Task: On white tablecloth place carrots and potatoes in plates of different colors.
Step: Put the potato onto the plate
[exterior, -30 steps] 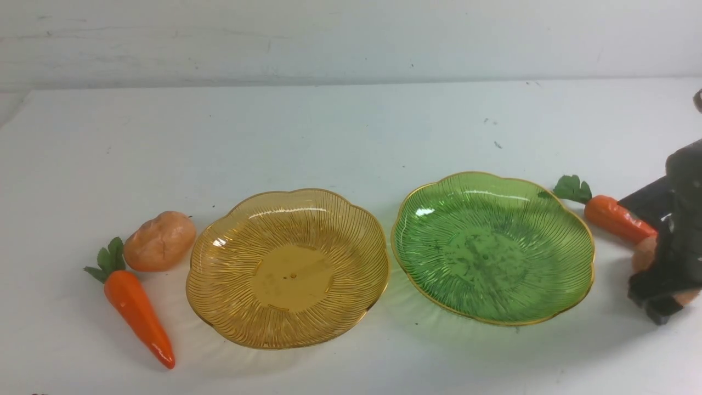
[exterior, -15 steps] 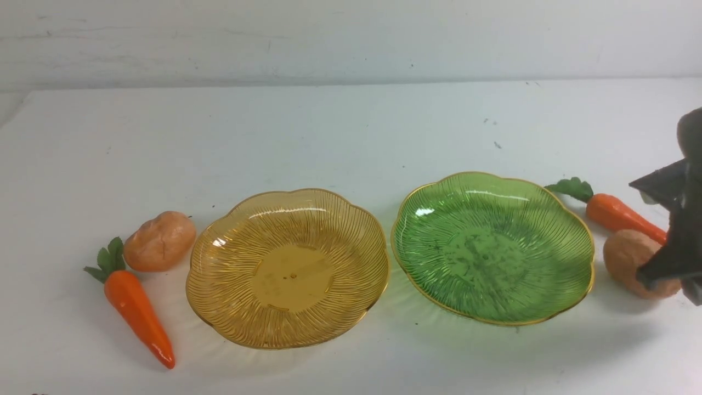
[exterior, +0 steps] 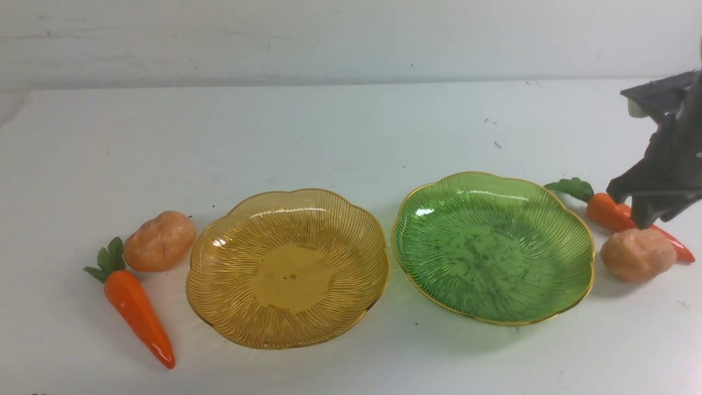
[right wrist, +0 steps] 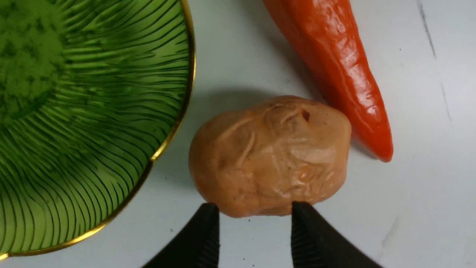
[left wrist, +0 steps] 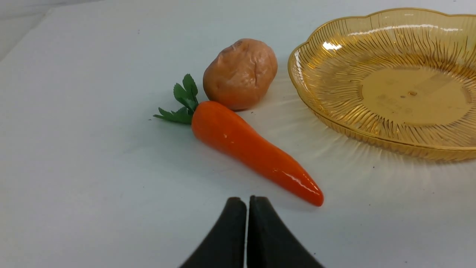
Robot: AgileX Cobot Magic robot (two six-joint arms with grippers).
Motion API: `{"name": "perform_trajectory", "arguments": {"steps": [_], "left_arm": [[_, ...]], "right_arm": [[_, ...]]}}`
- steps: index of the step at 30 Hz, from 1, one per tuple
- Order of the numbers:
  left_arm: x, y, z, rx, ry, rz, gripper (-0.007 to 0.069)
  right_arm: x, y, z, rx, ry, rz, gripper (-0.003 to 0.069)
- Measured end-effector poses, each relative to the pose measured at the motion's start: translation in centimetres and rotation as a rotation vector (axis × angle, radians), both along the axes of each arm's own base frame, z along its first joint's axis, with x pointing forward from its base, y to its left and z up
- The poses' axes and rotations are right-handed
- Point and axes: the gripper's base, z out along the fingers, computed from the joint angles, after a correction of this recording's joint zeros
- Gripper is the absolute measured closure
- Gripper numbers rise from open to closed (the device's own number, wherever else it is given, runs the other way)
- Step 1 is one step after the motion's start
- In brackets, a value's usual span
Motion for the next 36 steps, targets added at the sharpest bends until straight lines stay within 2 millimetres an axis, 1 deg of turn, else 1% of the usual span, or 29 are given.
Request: {"name": "perform_trajectory", "arguments": {"steps": [2, 3, 6, 8, 9, 10, 11, 12, 14, 15, 16, 19, 21, 25, 28, 30, 32, 34, 36], "left_arm": [[0.0, 0.0, 0.0, 0.000, 0.000, 0.000, 0.0628], [0.0, 0.0, 0.0, 0.000, 0.000, 0.000, 0.0628], [0.0, 0.0, 0.0, 0.000, 0.000, 0.000, 0.0628], [0.0, 0.0, 0.0, 0.000, 0.000, 0.000, 0.0628], [0.0, 0.0, 0.0, 0.000, 0.000, 0.000, 0.0628], [0.0, 0.0, 0.0, 0.000, 0.000, 0.000, 0.0628], [0.0, 0.0, 0.0, 0.000, 0.000, 0.000, 0.0628], [0.0, 0.0, 0.0, 0.000, 0.000, 0.000, 0.0628], [0.0, 0.0, 0.0, 0.000, 0.000, 0.000, 0.0628], [0.0, 0.0, 0.0, 0.000, 0.000, 0.000, 0.0628], [0.0, 0.0, 0.0, 0.000, 0.000, 0.000, 0.0628], [0.0, 0.0, 0.0, 0.000, 0.000, 0.000, 0.0628], [0.0, 0.0, 0.0, 0.000, 0.000, 0.000, 0.0628], [0.0, 0.0, 0.0, 0.000, 0.000, 0.000, 0.0628], [0.0, 0.0, 0.0, 0.000, 0.000, 0.000, 0.0628], [0.0, 0.0, 0.0, 0.000, 0.000, 0.000, 0.0628], [0.0, 0.0, 0.0, 0.000, 0.000, 0.000, 0.0628], [0.0, 0.0, 0.0, 0.000, 0.000, 0.000, 0.0628], [0.0, 0.0, 0.0, 0.000, 0.000, 0.000, 0.0628]], "right_arm": [[0.1, 0.0, -0.4, -0.009, 0.015, 0.050, 0.0337], [0.2, 0.0, -0.8, -0.020, 0.030, 0.109, 0.0270], [0.6, 0.1, -1.9, -0.027, 0.068, 0.215, 0.0137], [0.9, 0.2, -2.9, -0.025, 0.096, 0.255, 0.0030], [0.9, 0.2, -3.1, -0.025, 0.101, 0.252, 0.0005], [1.0, 0.1, -3.2, -0.026, 0.103, 0.250, 0.0001], [1.1, 0.1, -3.7, -0.025, 0.107, 0.187, -0.0020], [1.1, 0.1, -3.7, -0.024, 0.105, 0.164, -0.0022], [1.3, 0.0, -4.2, -0.015, 0.097, 0.008, -0.0030], [1.4, 0.0, -4.4, -0.006, 0.089, -0.118, -0.0031], [1.4, -0.1, -4.6, -0.003, 0.085, -0.199, -0.0031], [1.4, -0.2, -4.7, 0.000, 0.072, -0.348, -0.0032], [1.5, -0.3, -4.8, -0.006, 0.064, -0.414, -0.0032], [1.6, -0.5, -5.3, -0.025, 0.062, -0.466, -0.0032], [1.9, -0.5, -6.8, -0.035, 0.093, -0.478, -0.0021], [2.0, -0.5, -7.7, -0.041, 0.113, -0.478, 0.0003], [2.1, -0.5, -8.1, -0.047, 0.123, -0.478, 0.0046], [2.1, -0.6, -8.2, -0.058, 0.123, -0.469, 0.0104], [2.3, -0.9, -8.0, -0.088, 0.110, -0.447, 0.0111]]}}
